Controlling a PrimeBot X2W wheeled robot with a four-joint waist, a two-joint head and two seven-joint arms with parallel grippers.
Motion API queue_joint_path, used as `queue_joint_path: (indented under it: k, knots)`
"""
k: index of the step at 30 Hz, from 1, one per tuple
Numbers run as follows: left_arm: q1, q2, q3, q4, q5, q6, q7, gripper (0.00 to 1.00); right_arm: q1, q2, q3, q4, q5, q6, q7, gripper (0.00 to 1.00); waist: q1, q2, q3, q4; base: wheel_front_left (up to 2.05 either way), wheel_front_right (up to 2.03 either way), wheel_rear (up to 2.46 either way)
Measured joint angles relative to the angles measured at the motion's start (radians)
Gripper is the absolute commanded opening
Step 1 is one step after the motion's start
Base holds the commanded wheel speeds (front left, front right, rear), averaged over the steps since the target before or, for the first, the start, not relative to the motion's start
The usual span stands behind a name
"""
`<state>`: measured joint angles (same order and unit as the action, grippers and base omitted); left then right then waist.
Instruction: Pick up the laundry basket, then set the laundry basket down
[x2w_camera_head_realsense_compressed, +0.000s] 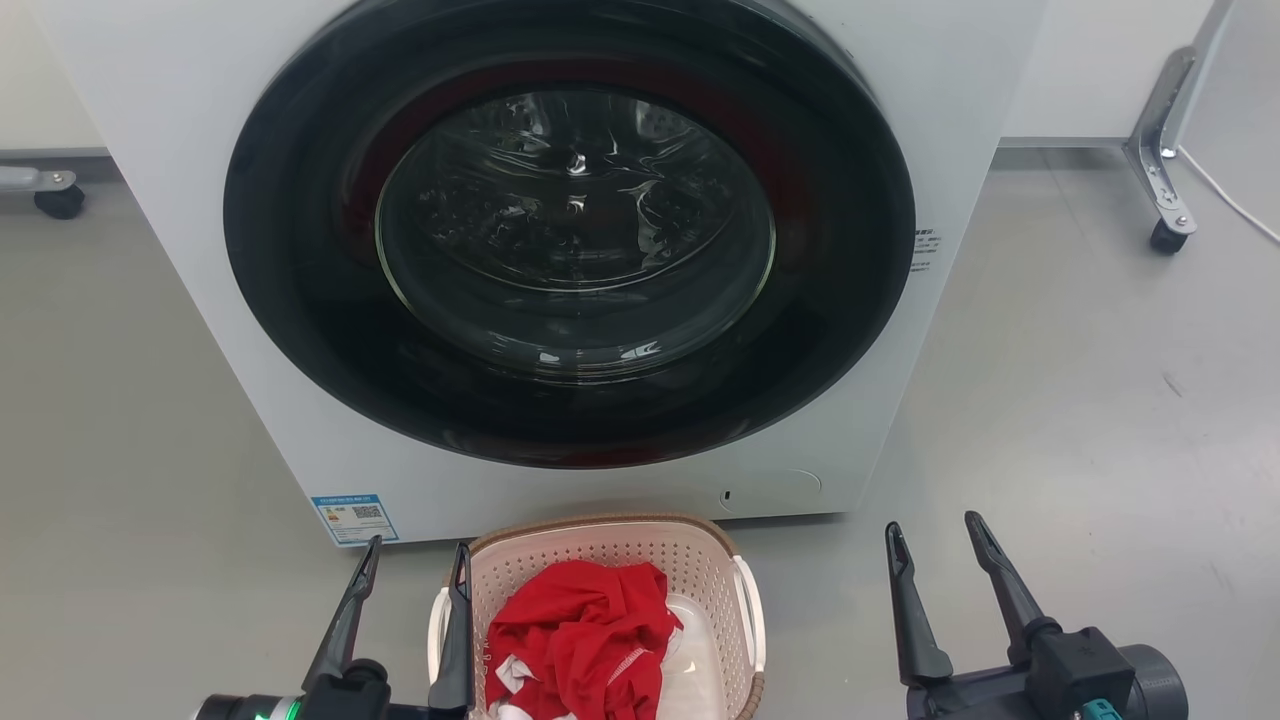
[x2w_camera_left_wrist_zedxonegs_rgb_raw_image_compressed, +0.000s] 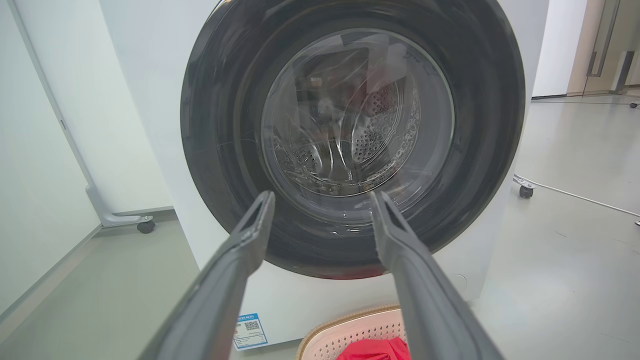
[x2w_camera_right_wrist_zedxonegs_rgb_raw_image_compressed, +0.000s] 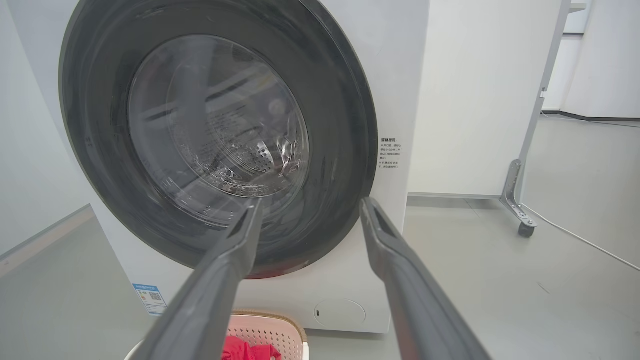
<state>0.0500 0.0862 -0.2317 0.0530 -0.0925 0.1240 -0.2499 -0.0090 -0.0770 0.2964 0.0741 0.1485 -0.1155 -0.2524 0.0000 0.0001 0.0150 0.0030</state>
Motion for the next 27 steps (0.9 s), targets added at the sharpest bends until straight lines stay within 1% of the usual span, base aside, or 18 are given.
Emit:
queue_joint_path:
  k: [27]
  knots:
    - [0.000,-0.008,0.004,-0.002,-0.002,0.000,0.000,1.00,0.001,0.002,-0.020,-0.016,-0.009,0.002,-0.001,1.00,0.0000,0.0000,0.027,0.001,0.00,0.00,0.00]
